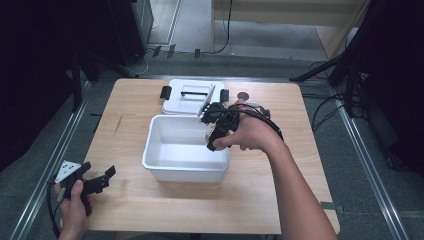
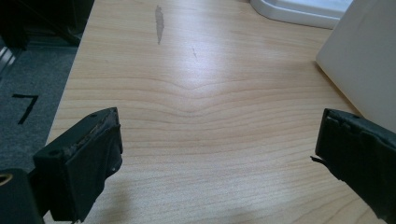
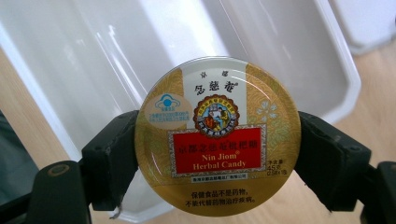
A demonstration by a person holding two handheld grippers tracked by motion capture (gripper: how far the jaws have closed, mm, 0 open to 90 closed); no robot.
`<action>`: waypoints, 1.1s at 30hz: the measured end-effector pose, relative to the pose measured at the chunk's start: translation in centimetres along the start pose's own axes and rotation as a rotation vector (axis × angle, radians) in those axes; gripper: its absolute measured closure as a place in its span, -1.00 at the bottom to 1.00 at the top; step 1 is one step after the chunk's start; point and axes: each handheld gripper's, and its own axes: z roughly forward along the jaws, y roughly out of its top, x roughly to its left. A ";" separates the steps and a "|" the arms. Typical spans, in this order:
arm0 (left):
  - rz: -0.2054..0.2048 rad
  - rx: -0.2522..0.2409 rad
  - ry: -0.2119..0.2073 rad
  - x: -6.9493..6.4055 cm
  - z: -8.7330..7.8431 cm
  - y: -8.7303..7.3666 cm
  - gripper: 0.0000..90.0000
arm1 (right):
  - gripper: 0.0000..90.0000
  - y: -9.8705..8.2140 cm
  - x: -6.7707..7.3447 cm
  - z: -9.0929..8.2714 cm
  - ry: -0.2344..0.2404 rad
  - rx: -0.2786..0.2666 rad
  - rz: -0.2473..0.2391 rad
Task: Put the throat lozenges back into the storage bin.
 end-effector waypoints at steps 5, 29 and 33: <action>0.000 0.001 0.001 0.0 0.0 0.0 -0.97 | -0.54 -0.1 0.3 0.2 -0.006 -0.033 -0.121; 0.000 -0.001 0.001 0.0 0.0 0.0 -0.97 | -0.55 -0.5 0.8 3.1 0.007 -0.004 -0.284; -0.002 0.000 0.001 0.0 0.0 0.0 -0.97 | -0.55 -0.6 0.8 3.7 0.006 0.001 -0.287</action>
